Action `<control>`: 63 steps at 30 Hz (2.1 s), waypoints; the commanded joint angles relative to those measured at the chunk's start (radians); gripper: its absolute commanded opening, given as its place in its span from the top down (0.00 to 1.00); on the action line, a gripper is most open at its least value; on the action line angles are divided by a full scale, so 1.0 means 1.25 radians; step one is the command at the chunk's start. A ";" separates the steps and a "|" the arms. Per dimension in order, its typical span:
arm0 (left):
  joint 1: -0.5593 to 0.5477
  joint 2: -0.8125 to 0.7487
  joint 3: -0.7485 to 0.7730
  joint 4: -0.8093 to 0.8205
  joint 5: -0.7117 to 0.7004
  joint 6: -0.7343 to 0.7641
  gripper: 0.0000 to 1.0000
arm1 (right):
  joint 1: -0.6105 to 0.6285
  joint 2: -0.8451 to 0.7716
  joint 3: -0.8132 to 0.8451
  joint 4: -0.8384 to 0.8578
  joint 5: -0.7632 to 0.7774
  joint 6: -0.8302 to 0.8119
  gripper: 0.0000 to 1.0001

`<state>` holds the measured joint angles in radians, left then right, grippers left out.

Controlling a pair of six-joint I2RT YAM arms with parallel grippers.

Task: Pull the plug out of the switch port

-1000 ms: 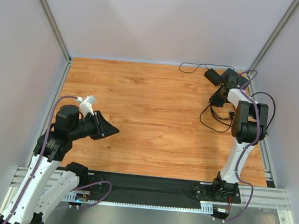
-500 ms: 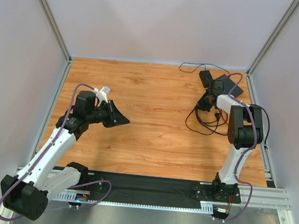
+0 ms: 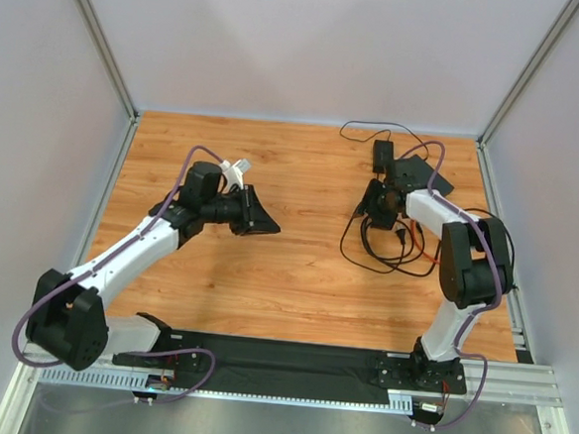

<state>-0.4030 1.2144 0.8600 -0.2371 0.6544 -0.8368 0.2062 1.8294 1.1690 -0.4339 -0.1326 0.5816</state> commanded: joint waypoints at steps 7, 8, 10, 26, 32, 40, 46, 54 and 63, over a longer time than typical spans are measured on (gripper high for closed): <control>-0.081 0.204 0.214 0.091 0.013 0.014 0.75 | -0.114 -0.103 0.078 -0.075 0.052 -0.041 0.27; -0.083 0.222 0.233 0.094 0.013 0.018 0.74 | -0.122 -0.098 0.091 -0.077 0.053 -0.041 0.27; -0.098 0.282 0.300 0.099 0.013 0.034 0.74 | -0.139 -0.087 0.127 -0.077 0.051 -0.037 0.27; -0.177 0.944 1.145 0.166 0.029 0.062 0.59 | -0.290 -0.014 0.209 0.057 0.083 0.035 0.30; -0.182 1.066 1.204 0.360 0.005 0.041 0.55 | -0.358 0.054 0.202 0.094 0.063 0.020 0.30; -0.215 1.064 1.123 0.388 -0.078 0.105 0.61 | -0.371 0.177 0.351 0.034 0.144 -0.030 0.29; -0.216 1.097 1.113 0.355 -0.149 0.080 0.64 | -0.359 0.267 0.533 -0.032 0.140 -0.075 0.27; -0.219 1.085 1.052 0.338 -0.164 0.102 0.66 | -0.347 0.420 0.723 -0.048 0.014 -0.084 0.27; -0.227 1.063 1.031 0.294 -0.171 0.166 0.61 | -0.336 0.479 0.771 -0.030 -0.020 -0.167 0.27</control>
<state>-0.6765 2.5885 2.1384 0.1326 0.4450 -0.6922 -0.2165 2.4222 2.0789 -0.4805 -0.1211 0.4355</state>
